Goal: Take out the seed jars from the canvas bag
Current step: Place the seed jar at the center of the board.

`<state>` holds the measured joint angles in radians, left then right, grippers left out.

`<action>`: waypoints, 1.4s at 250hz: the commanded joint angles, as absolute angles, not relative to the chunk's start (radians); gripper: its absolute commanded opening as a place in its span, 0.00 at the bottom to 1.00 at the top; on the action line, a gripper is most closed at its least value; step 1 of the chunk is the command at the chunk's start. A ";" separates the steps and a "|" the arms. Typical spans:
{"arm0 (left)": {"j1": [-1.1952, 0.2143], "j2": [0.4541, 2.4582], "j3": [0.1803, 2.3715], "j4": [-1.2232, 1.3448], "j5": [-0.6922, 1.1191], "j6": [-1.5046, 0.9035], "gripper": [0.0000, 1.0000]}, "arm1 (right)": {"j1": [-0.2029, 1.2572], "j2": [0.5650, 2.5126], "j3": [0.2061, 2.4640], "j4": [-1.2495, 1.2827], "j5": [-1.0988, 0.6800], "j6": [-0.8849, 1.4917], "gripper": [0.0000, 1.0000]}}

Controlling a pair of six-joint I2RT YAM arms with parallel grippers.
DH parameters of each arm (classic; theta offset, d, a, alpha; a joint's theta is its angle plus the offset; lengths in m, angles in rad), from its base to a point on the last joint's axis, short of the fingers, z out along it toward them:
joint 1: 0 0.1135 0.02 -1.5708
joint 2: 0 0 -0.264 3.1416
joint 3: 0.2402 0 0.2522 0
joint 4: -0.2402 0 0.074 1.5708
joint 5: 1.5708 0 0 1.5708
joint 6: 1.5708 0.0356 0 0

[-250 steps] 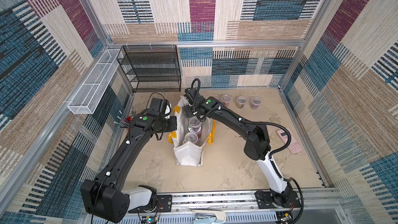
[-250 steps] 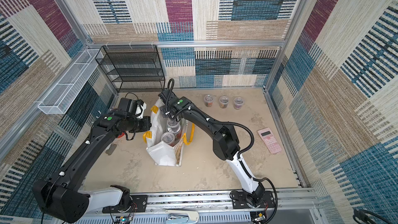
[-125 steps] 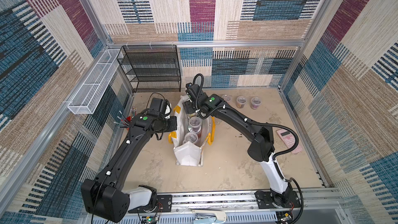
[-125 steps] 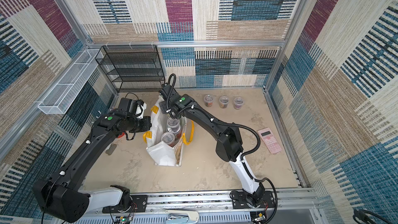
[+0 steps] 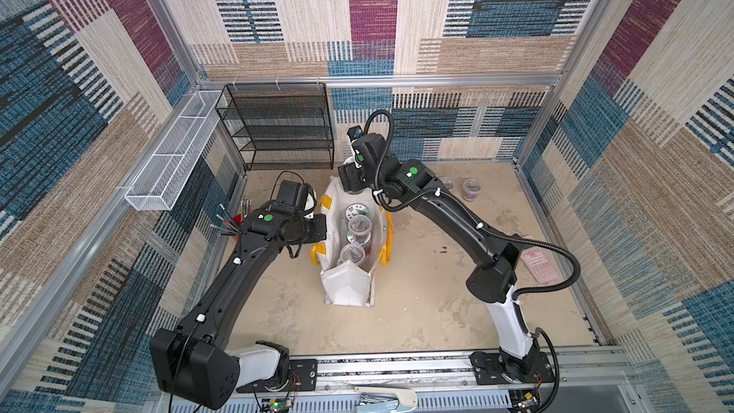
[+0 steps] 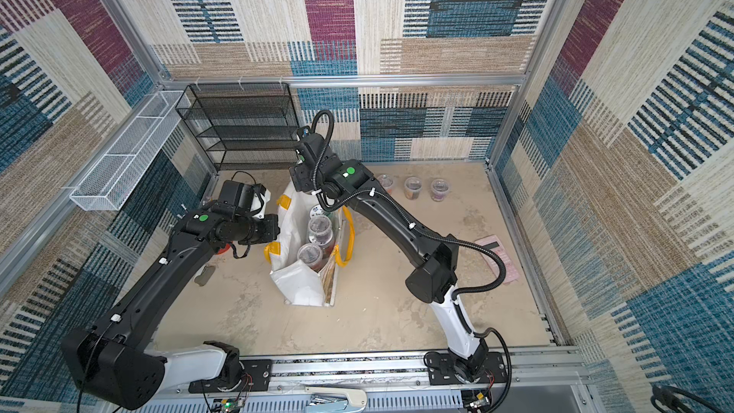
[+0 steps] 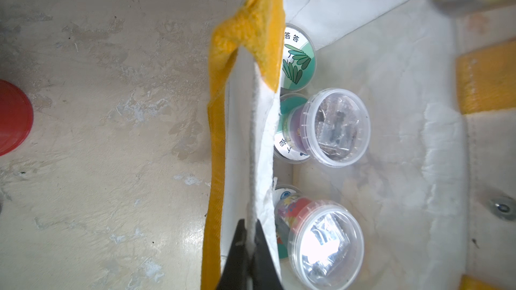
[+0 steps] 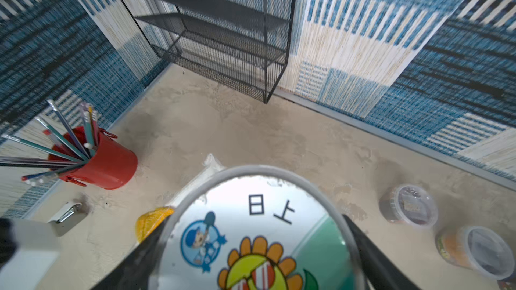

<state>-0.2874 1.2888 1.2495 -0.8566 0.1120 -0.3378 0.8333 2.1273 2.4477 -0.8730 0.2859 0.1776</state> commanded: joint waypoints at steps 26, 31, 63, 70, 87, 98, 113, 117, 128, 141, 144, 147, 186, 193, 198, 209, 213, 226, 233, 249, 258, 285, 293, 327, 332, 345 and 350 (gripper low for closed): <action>-0.287 1.297 1.247 -0.859 0.123 -0.322 0.00 | 0.836 2.021 2.451 -0.883 0.326 0.161 0.46; -0.287 1.298 1.246 -0.858 0.123 -0.323 0.00 | 0.835 2.008 2.450 -0.887 0.332 0.158 0.46; -0.287 1.298 1.243 -0.855 0.118 -0.318 0.00 | 0.829 1.912 2.402 -0.906 0.374 0.152 0.46; -0.287 1.298 1.243 -0.853 0.119 -0.317 0.00 | 0.823 1.888 2.382 -0.909 0.378 0.156 0.47; -0.287 1.300 1.244 -0.854 0.119 -0.316 0.00 | 0.801 1.829 2.326 -0.918 0.393 0.167 0.47; -0.287 1.301 1.246 -0.854 0.120 -0.316 0.00 | 0.779 1.789 2.282 -0.921 0.403 0.176 0.47; -0.287 1.302 1.249 -0.853 0.121 -0.316 0.00 | 0.745 1.726 2.209 -0.915 0.399 0.190 0.47; -0.287 1.302 1.249 -0.853 0.123 -0.316 0.00 | 0.731 1.704 2.182 -0.908 0.390 0.192 0.46; -0.287 1.304 1.250 -0.853 0.123 -0.316 0.00 | 0.703 1.659 2.126 -0.894 0.376 0.196 0.47; -0.287 1.305 1.252 -0.853 0.123 -0.314 0.00 | 0.658 1.609 2.058 -0.884 0.365 0.198 0.47; -0.287 1.305 1.252 -0.853 0.124 -0.314 0.00 | 0.644 1.599 2.044 -0.884 0.360 0.200 0.47; -0.286 1.305 1.252 -0.853 0.125 -0.314 0.00 | 0.631 1.589 2.030 -0.882 0.358 0.201 0.47; -0.287 1.315 1.253 -0.852 0.127 -0.317 0.00 | 0.494 1.489 1.793 -0.822 0.349 0.194 0.48; -0.287 1.315 1.254 -0.852 0.128 -0.317 0.00 | 0.469 1.482 1.753 -0.812 0.328 0.198 0.48; -0.287 1.315 1.254 -0.852 0.129 -0.317 0.00 | 0.450 1.477 1.724 -0.801 0.313 0.201 0.47; -0.287 1.316 1.254 -0.851 0.130 -0.318 0.00 | 0.418 1.464 1.656 -0.768 0.275 0.208 0.47; -0.287 1.315 1.255 -0.852 0.131 -0.317 0.00 | 0.408 1.460 1.632 -0.754 0.264 0.211 0.47; -0.287 1.313 1.255 -0.852 0.130 -0.319 0.00 | 0.389 1.451 1.558 -0.710 0.249 0.221 0.47; -0.287 1.312 1.256 -0.851 0.132 -0.319 0.00 | 0.387 1.450 1.526 -0.688 0.259 0.228 0.47; -0.287 1.310 1.256 -0.851 0.135 -0.321 0.00 | 0.387 1.472 1.462 -0.646 0.256 0.246 0.47; -0.286 1.309 1.256 -0.852 0.135 -0.322 0.00 | 0.387 1.489 1.434 -0.621 0.240 0.259 0.46; -0.287 1.311 1.258 -0.854 0.133 -0.323 0.00 | 0.387 1.538 1.370 -0.530 0.230 0.280 0.46; -0.287 1.312 1.259 -0.857 0.132 -0.322 0.00 | 0.387 1.553 1.365 -0.511 0.234 0.282 0.45; -0.287 1.309 1.261 -0.863 0.125 -0.321 0.00 | 0.387 1.616 1.360 -0.453 0.251 0.278 0.45; -0.286 1.308 1.260 -0.862 0.123 -0.322 0.00 | 0.388 1.626 1.363 -0.446 0.247 0.276 0.45; -0.287 1.307 1.258 -0.862 0.121 -0.324 0.00 | 0.389 1.657 1.377 -0.436 0.239 0.276 0.45; -0.286 1.307 1.258 -0.862 0.121 -0.325 0.00 | 0.390 1.668 1.383 -0.430 0.240 0.276 0.45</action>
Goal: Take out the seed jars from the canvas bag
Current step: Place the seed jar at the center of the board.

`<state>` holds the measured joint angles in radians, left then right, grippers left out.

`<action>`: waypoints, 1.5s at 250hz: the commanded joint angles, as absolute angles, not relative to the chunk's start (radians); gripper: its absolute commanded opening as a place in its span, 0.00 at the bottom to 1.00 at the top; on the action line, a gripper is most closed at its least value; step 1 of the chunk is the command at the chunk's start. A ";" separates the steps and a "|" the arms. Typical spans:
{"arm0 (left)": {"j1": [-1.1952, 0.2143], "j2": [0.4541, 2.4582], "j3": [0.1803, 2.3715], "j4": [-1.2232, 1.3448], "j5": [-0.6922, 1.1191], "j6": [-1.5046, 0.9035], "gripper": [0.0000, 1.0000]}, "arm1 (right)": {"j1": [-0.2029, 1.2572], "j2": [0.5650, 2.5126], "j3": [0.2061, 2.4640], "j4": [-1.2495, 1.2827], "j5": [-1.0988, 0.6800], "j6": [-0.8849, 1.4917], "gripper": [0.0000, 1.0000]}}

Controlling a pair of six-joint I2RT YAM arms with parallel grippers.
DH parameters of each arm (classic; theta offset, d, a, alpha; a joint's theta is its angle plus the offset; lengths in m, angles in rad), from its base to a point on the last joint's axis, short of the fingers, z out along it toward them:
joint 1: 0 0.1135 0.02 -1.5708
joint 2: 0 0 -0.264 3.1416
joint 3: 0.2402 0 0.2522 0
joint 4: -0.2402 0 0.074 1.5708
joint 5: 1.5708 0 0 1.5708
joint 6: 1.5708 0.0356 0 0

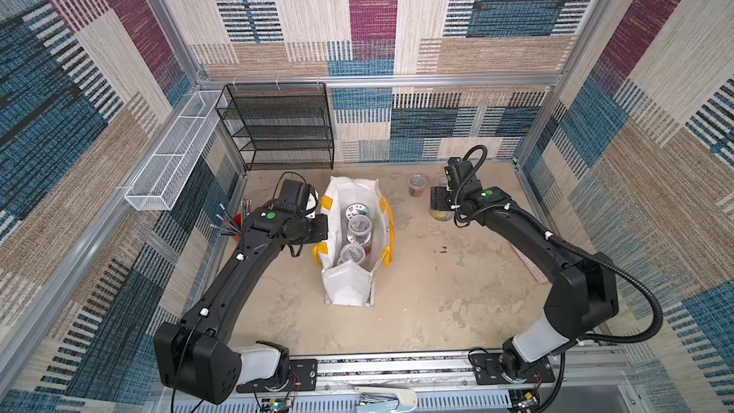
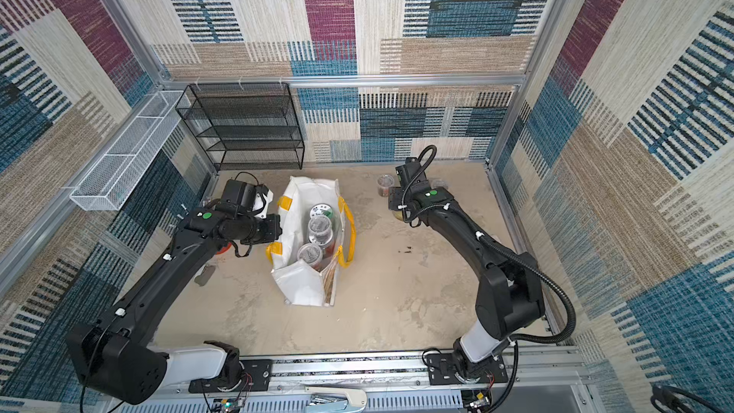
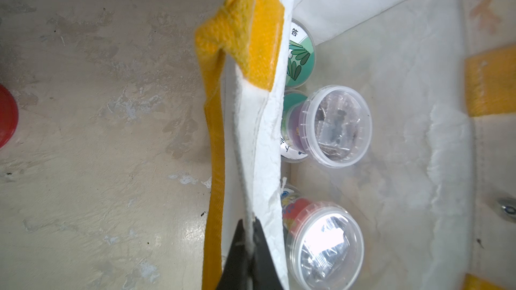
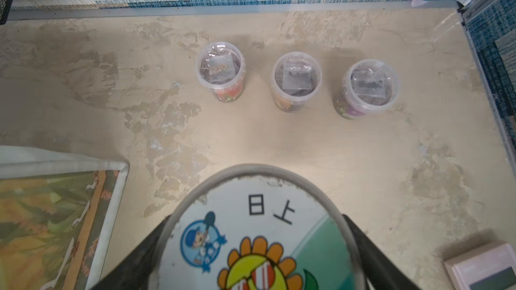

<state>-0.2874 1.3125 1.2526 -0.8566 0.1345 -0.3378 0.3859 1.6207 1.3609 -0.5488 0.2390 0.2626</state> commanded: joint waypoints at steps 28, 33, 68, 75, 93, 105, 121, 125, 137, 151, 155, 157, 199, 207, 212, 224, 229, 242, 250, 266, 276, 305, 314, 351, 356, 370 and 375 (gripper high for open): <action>-0.287 1.307 1.256 -0.861 0.126 -0.331 0.00 | 0.399 1.727 1.391 -0.378 0.252 0.283 0.44; -0.287 1.308 1.256 -0.861 0.126 -0.331 0.00 | 0.399 1.738 1.392 -0.368 0.252 0.286 0.45; -0.287 1.308 1.256 -0.859 0.126 -0.333 0.00 | 0.414 1.814 1.403 -0.310 0.301 0.301 0.44; -0.287 1.309 1.256 -0.859 0.126 -0.332 0.00 | 0.417 1.829 1.408 -0.302 0.309 0.300 0.44; -0.287 1.308 1.256 -0.859 0.126 -0.331 0.00 | 0.423 1.866 1.425 -0.292 0.319 0.300 0.44; -0.286 1.310 1.257 -0.860 0.126 -0.331 0.00 | 0.426 1.887 1.430 -0.280 0.326 0.298 0.44; -0.287 1.313 1.258 -0.859 0.127 -0.331 0.00 | 0.426 1.911 1.434 -0.267 0.342 0.295 0.44; -0.287 1.313 1.258 -0.858 0.127 -0.331 0.00 | 0.426 1.916 1.434 -0.263 0.347 0.294 0.44; -0.287 1.315 1.258 -0.856 0.129 -0.333 0.00 | 0.426 1.931 1.435 -0.256 0.357 0.292 0.44; -0.287 1.316 1.258 -0.856 0.131 -0.333 0.00 | 0.426 1.944 1.434 -0.246 0.364 0.290 0.44; -0.287 1.316 1.258 -0.857 0.132 -0.333 0.00 | 0.426 1.947 1.434 -0.243 0.365 0.289 0.44; -0.287 1.316 1.259 -0.857 0.131 -0.333 0.00 | 0.426 1.948 1.434 -0.242 0.366 0.290 0.44; -0.287 1.318 1.261 -0.856 0.133 -0.332 0.00 | 0.426 1.979 1.434 -0.219 0.369 0.292 0.44; -0.287 1.318 1.261 -0.855 0.133 -0.332 0.00 | 0.426 1.984 1.434 -0.214 0.367 0.293 0.44; -0.287 1.318 1.261 -0.854 0.132 -0.333 0.00 | 0.426 1.988 1.434 -0.211 0.365 0.294 0.44; -0.286 1.318 1.261 -0.855 0.132 -0.333 0.00 | 0.426 1.994 1.436 -0.208 0.358 0.300 0.44; -0.287 1.318 1.261 -0.855 0.133 -0.333 0.00 | 0.426 1.997 1.436 -0.206 0.356 0.302 0.44; -0.287 1.317 1.259 -0.856 0.132 -0.334 0.00 | 0.428 2.006 1.438 -0.204 0.357 0.306 0.44; -0.287 1.318 1.259 -0.855 0.132 -0.334 0.00 | 0.428 2.012 1.440 -0.205 0.358 0.309 0.44; -0.287 1.316 1.258 -0.856 0.133 -0.334 0.00 | 0.431 2.022 1.447 -0.209 0.356 0.315 0.44; -0.287 1.316 1.258 -0.856 0.133 -0.334 0.00 | 0.433 2.027 1.449 -0.209 0.357 0.317 0.44; -0.287 1.316 1.258 -0.856 0.129 -0.335 0.00 | 0.443 2.042 1.454 -0.209 0.359 0.319 0.44; -0.286 1.316 1.258 -0.856 0.129 -0.334 0.00 | 0.446 2.048 1.457 -0.211 0.359 0.320 0.45; -0.287 1.315 1.257 -0.855 0.128 -0.334 0.00 | 0.453 2.056 1.454 -0.226 0.351 0.330 0.50; -0.287 1.315 1.256 -0.856 0.128 -0.335 0.00 | 0.454 2.052 1.451 -0.229 0.347 0.332 0.53; -0.287 1.314 1.256 -0.854 0.129 -0.336 0.00 | 0.453 2.040 1.447 -0.232 0.334 0.333 0.62; -0.287 1.314 1.255 -0.854 0.129 -0.336 0.00 | 0.453 2.034 1.444 -0.230 0.331 0.335 0.66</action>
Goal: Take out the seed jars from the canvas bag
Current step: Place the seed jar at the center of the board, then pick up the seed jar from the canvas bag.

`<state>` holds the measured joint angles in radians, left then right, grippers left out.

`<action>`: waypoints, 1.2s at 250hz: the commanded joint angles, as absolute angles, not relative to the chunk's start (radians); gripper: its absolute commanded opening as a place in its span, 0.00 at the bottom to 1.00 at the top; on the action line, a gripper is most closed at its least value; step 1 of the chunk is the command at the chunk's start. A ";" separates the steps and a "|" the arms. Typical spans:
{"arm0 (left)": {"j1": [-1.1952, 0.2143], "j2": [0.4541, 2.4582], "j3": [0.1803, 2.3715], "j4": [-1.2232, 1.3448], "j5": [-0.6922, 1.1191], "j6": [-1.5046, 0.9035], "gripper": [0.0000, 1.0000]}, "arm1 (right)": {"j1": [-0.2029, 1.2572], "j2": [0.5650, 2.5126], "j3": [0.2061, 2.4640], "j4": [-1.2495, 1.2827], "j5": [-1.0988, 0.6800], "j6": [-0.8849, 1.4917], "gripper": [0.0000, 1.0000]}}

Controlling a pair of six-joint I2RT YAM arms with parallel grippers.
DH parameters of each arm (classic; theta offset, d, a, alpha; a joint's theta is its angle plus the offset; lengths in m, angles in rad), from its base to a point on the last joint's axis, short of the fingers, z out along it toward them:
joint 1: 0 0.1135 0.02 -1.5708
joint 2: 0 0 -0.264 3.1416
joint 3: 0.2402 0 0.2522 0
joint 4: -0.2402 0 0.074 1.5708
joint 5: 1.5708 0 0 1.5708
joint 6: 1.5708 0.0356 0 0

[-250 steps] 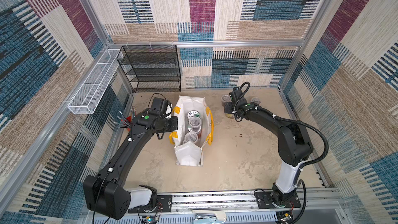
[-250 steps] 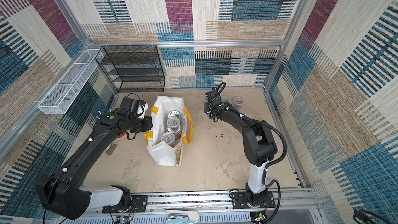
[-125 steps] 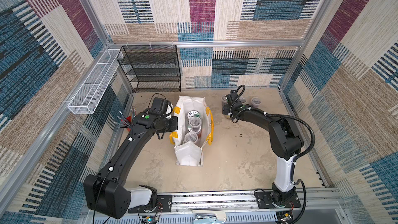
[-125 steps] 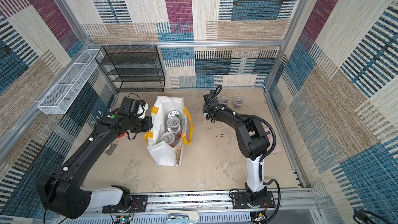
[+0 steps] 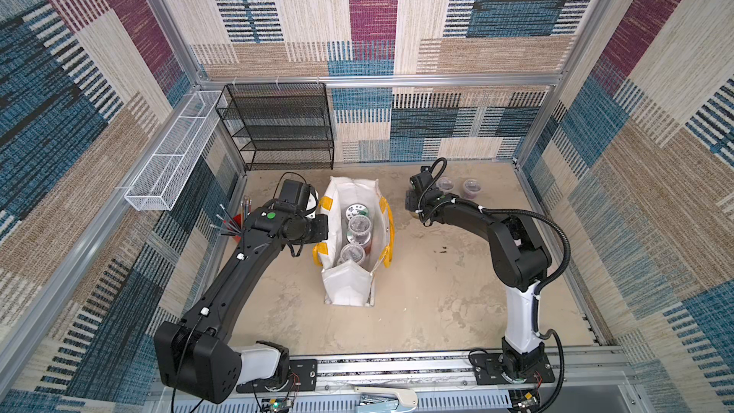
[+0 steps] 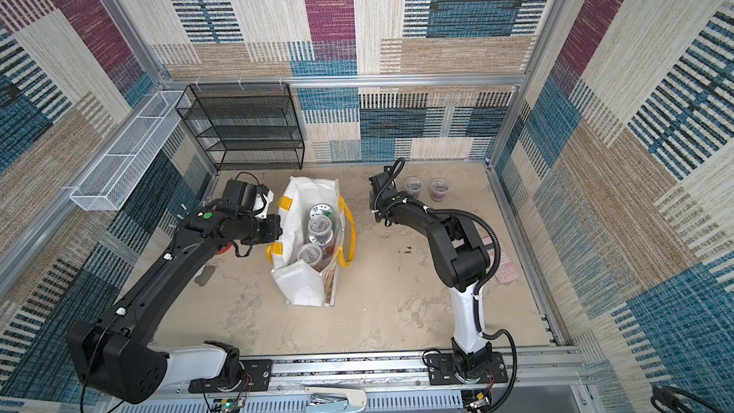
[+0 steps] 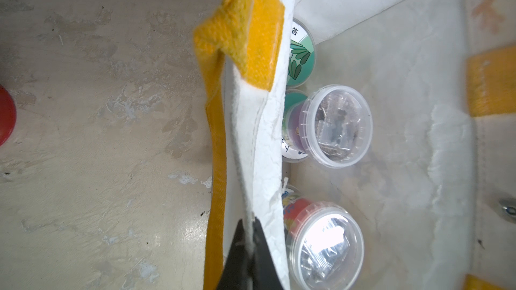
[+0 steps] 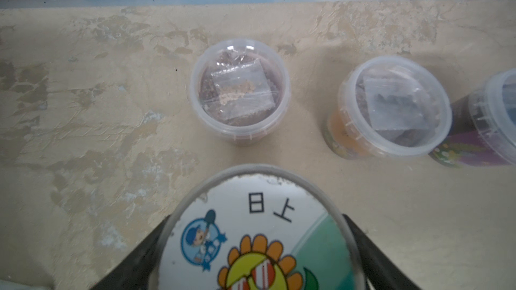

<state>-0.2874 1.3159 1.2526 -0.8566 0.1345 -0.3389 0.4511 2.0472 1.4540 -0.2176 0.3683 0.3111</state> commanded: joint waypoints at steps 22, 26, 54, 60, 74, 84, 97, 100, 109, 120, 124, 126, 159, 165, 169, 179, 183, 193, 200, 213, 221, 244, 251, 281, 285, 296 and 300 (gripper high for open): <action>-0.287 1.315 1.255 -0.854 0.131 -0.336 0.00 | 0.452 2.002 1.439 -0.231 0.314 0.332 0.85; -0.286 1.315 1.255 -0.855 0.132 -0.336 0.00 | 0.453 1.997 1.438 -0.232 0.310 0.332 0.88; -0.287 1.315 1.256 -0.855 0.131 -0.336 0.00 | 0.452 1.951 1.446 -0.238 0.305 0.330 1.00; -0.287 1.315 1.256 -0.855 0.131 -0.334 0.00 | 0.451 1.942 1.447 -0.237 0.308 0.330 0.99; -0.287 1.315 1.258 -0.855 0.131 -0.334 0.00 | 0.448 1.922 1.450 -0.239 0.307 0.328 0.99; -0.286 1.313 1.256 -0.855 0.130 -0.334 0.00 | 0.445 1.907 1.451 -0.243 0.305 0.326 0.99; -0.287 1.313 1.255 -0.853 0.130 -0.334 0.00 | 0.440 1.885 1.452 -0.251 0.310 0.322 0.99; -0.287 1.313 1.255 -0.853 0.131 -0.334 0.00 | 0.439 1.881 1.452 -0.254 0.312 0.322 0.99; -0.287 1.314 1.255 -0.855 0.133 -0.335 0.00 | 0.437 1.860 1.456 -0.268 0.324 0.317 0.99; -0.287 1.313 1.255 -0.853 0.135 -0.335 0.00 | 0.436 1.827 1.459 -0.290 0.341 0.307 0.99; -0.287 1.313 1.254 -0.853 0.134 -0.334 0.00 | 0.436 1.812 1.459 -0.297 0.345 0.302 0.99; -0.287 1.313 1.255 -0.855 0.134 -0.334 0.00 | 0.436 1.804 1.458 -0.300 0.346 0.299 0.99; -0.286 1.312 1.262 -0.856 0.135 -0.333 0.00 | 0.436 1.646 1.465 -0.360 0.277 0.265 1.00; -0.287 1.310 1.265 -0.859 0.135 -0.333 0.00 | 0.437 1.621 1.477 -0.380 0.244 0.260 1.00; -0.287 1.310 1.267 -0.859 0.136 -0.333 0.00 | 0.439 1.606 1.490 -0.395 0.220 0.256 0.99; -0.287 1.308 1.272 -0.859 0.138 -0.336 0.00 | 0.451 1.579 1.526 -0.440 0.170 0.252 0.97; -0.287 1.308 1.274 -0.859 0.141 -0.337 0.00 | 0.460 1.570 1.545 -0.461 0.159 0.249 0.97; -0.286 1.308 1.279 -0.859 0.148 -0.341 0.00 | 0.495 1.563 1.588 -0.516 0.154 0.238 0.96; -0.286 1.310 1.283 -0.860 0.152 -0.344 0.00 | 0.525 1.566 1.626 -0.558 0.158 0.230 0.96; -0.287 1.317 1.292 -0.860 0.161 -0.348 0.00 | 0.586 1.589 1.709 -0.649 0.162 0.228 0.95; -0.287 1.322 1.296 -0.860 0.164 -0.350 0.00 | 0.621 1.604 1.746 -0.689 0.160 0.235 0.95; -0.286 1.338 1.305 -0.858 0.182 -0.353 0.00 | 0.718 1.649 1.829 -0.768 0.145 0.268 0.93; -0.287 1.340 1.304 -0.856 0.187 -0.354 0.00 | 0.746 1.660 1.845 -0.785 0.132 0.279 0.93; -0.287 1.351 1.295 -0.854 0.201 -0.354 0.00 | 0.847 1.724 1.920 -0.885 0.139 0.310 0.92; -0.287 1.352 1.292 -0.854 0.203 -0.354 0.00 | 0.859 1.736 1.930 -0.900 0.139 0.314 0.92; -0.287 1.357 1.287 -0.857 0.207 -0.353 0.00 | 0.885 1.768 1.957 -0.942 0.138 0.325 0.92; -0.287 1.358 1.286 -0.860 0.208 -0.354 0.00 | 0.895 1.778 1.965 -0.954 0.137 0.328 0.92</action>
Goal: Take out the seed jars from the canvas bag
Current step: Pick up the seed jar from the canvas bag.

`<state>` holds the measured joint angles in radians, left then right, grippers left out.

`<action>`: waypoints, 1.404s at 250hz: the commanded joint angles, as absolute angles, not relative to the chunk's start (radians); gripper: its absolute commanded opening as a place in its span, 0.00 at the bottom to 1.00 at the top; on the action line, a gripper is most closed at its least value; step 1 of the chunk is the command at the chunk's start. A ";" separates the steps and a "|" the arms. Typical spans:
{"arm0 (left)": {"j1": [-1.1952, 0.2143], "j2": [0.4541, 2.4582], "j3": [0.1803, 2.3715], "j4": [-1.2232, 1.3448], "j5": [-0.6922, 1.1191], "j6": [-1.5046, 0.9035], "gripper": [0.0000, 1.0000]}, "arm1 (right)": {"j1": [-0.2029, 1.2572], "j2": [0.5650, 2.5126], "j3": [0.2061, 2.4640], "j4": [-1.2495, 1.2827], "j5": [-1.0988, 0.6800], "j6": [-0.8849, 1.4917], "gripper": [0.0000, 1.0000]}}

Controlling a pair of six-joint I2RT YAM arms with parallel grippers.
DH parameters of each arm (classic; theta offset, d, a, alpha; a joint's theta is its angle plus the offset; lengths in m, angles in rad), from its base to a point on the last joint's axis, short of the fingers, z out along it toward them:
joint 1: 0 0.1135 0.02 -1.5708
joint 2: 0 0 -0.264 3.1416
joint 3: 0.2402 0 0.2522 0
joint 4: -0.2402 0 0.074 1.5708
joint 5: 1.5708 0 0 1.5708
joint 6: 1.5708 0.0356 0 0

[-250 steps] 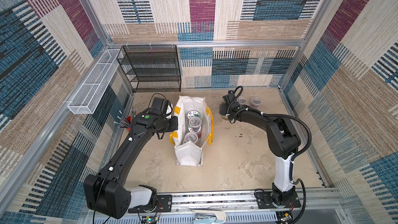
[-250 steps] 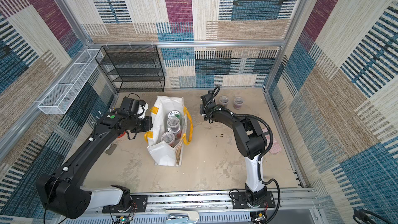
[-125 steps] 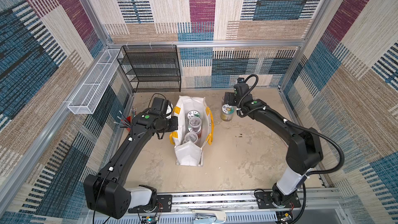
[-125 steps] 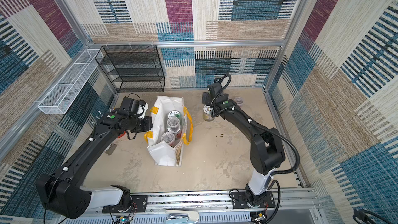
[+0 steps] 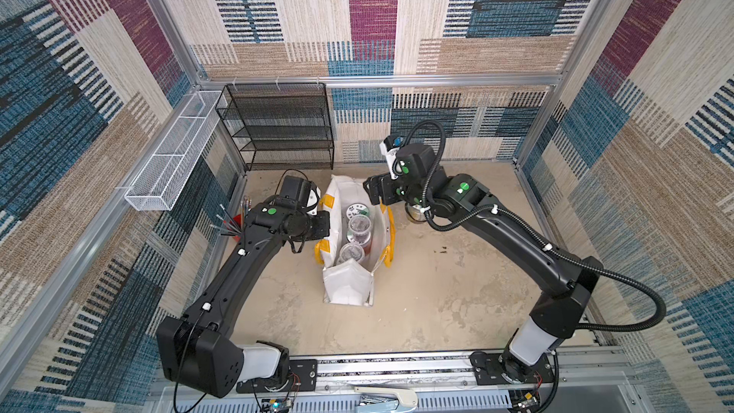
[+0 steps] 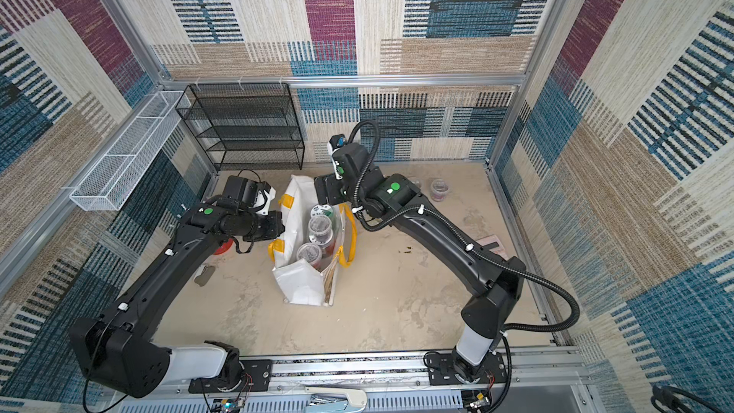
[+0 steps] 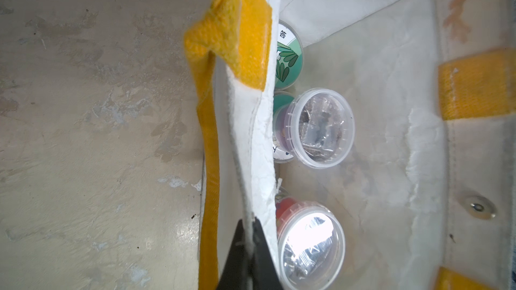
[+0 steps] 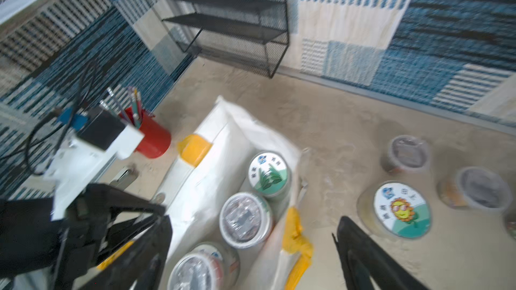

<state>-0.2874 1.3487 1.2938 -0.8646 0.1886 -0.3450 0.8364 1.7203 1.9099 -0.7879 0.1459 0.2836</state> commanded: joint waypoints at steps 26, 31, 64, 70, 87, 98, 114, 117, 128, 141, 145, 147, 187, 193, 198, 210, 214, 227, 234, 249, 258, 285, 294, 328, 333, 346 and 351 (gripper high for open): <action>-0.286 1.363 1.259 -0.867 0.211 -0.359 0.00 | 0.951 1.840 2.004 -1.024 0.143 0.344 0.91; -0.287 1.362 1.255 -0.869 0.210 -0.360 0.00 | 0.959 1.847 2.005 -1.033 0.141 0.347 0.91; -0.287 1.358 1.238 -0.875 0.202 -0.364 0.00 | 0.971 1.836 1.949 -1.039 0.150 0.385 0.90; -0.287 1.357 1.238 -0.876 0.197 -0.364 0.00 | 0.971 1.828 1.931 -1.034 0.161 0.392 0.90; -0.287 1.352 1.239 -0.877 0.193 -0.364 0.00 | 0.971 1.819 1.885 -1.015 0.171 0.386 0.90; -0.287 1.351 1.242 -0.877 0.193 -0.362 0.00 | 0.971 1.830 1.878 -1.015 0.175 0.384 0.90; -0.287 1.350 1.244 -0.878 0.192 -0.362 0.00 | 0.971 1.855 1.883 -1.011 0.177 0.384 0.90; -0.287 1.349 1.244 -0.878 0.191 -0.361 0.00 | 0.971 1.858 1.886 -1.010 0.178 0.384 0.90; -0.287 1.348 1.244 -0.878 0.193 -0.360 0.00 | 0.971 1.869 1.895 -0.997 0.185 0.386 0.90; -0.287 1.345 1.243 -0.877 0.195 -0.362 0.00 | 0.971 1.883 1.918 -0.981 0.186 0.384 0.90; -0.287 1.343 1.243 -0.878 0.195 -0.362 0.00 | 0.971 1.888 1.928 -0.979 0.188 0.385 0.90; -0.287 1.343 1.244 -0.877 0.195 -0.362 0.00 | 0.971 1.891 1.935 -0.979 0.190 0.384 0.90; -0.287 1.342 1.251 -0.879 0.192 -0.359 0.00 | 0.970 1.967 2.017 -1.001 0.225 0.371 0.90; -0.287 1.341 1.252 -0.878 0.192 -0.359 0.00 | 0.969 1.975 2.019 -1.002 0.230 0.371 0.90; -0.287 1.341 1.252 -0.879 0.194 -0.360 0.00 | 0.968 1.980 2.019 -1.002 0.236 0.371 0.91; -0.287 1.342 1.251 -0.880 0.194 -0.360 0.00 | 0.965 1.992 2.012 -1.001 0.245 0.370 0.91; -0.288 1.341 1.250 -0.879 0.196 -0.360 0.00 | 0.964 1.995 2.010 -1.000 0.248 0.369 0.92; -0.287 1.342 1.249 -0.879 0.195 -0.361 0.00 | 0.954 2.003 2.001 -0.997 0.252 0.369 0.92; -0.287 1.341 1.249 -0.879 0.196 -0.362 0.00 | 0.947 2.002 1.996 -0.992 0.254 0.368 0.92; -0.287 1.340 1.247 -0.879 0.198 -0.363 0.00 | 0.936 1.999 1.986 -0.972 0.256 0.366 0.92; -0.287 1.339 1.245 -0.879 0.197 -0.364 0.00 | 0.931 2.000 1.986 -0.958 0.256 0.364 0.92; -0.287 1.341 1.245 -0.879 0.197 -0.365 0.00 | 0.915 2.023 2.003 -0.951 0.246 0.357 0.93; -0.287 1.342 1.246 -0.880 0.197 -0.366 0.00 | 0.913 2.033 2.007 -0.951 0.239 0.355 0.92; -0.287 1.341 1.247 -0.879 0.197 -0.370 0.00 | 0.911 2.056 2.005 -0.935 0.224 0.354 0.92; -0.287 1.339 1.247 -0.880 0.196 -0.370 0.00 | 0.910 2.058 2.003 -0.932 0.224 0.354 0.93; -0.287 1.339 1.248 -0.879 0.196 -0.371 0.00 | 0.910 2.062 1.996 -0.925 0.220 0.355 0.92; -0.286 1.339 1.247 -0.879 0.197 -0.372 0.00 | 0.910 2.062 1.994 -0.921 0.219 0.354 0.92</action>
<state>-0.2874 1.3437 1.2457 -0.8536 0.1898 -0.3580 0.9108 2.0556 2.0006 -0.9604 0.2268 0.3569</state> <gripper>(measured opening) 0.060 0.925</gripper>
